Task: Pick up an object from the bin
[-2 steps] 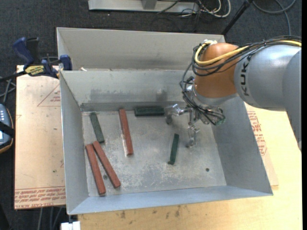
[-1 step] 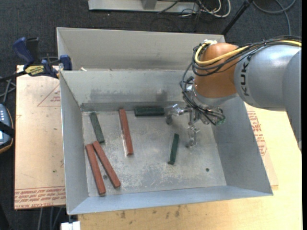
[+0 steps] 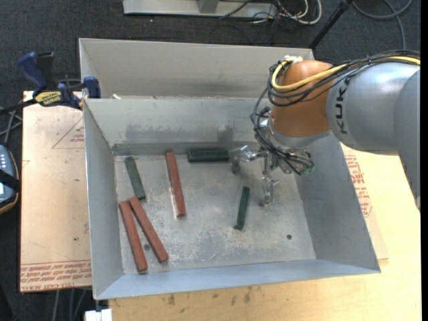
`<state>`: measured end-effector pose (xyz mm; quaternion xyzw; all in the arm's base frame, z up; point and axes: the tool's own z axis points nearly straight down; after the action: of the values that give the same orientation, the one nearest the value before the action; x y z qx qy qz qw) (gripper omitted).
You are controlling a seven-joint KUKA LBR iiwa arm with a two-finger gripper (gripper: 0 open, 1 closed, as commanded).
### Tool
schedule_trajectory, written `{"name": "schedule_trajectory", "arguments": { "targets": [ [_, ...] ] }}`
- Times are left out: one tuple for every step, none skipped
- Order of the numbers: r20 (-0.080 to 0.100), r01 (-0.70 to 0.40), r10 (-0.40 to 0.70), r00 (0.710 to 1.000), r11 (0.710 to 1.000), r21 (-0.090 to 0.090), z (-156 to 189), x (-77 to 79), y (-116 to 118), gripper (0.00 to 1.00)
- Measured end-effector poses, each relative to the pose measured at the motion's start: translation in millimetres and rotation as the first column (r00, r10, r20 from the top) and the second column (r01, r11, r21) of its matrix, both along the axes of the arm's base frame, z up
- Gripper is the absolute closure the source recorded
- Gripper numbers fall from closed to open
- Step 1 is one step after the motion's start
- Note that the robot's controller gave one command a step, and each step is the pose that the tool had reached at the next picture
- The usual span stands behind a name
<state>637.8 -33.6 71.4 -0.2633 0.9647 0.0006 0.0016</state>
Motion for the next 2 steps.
{"name": "schedule_trajectory", "arguments": {
  "targets": [
    [0.001,-0.087,0.087,0.996,0.996,-0.002,0,3.2,18,0.0],
    [-0.002,-0.359,0.359,0.933,0.933,-0.001,-1,-79.4,32,1.0]
  ]
}}
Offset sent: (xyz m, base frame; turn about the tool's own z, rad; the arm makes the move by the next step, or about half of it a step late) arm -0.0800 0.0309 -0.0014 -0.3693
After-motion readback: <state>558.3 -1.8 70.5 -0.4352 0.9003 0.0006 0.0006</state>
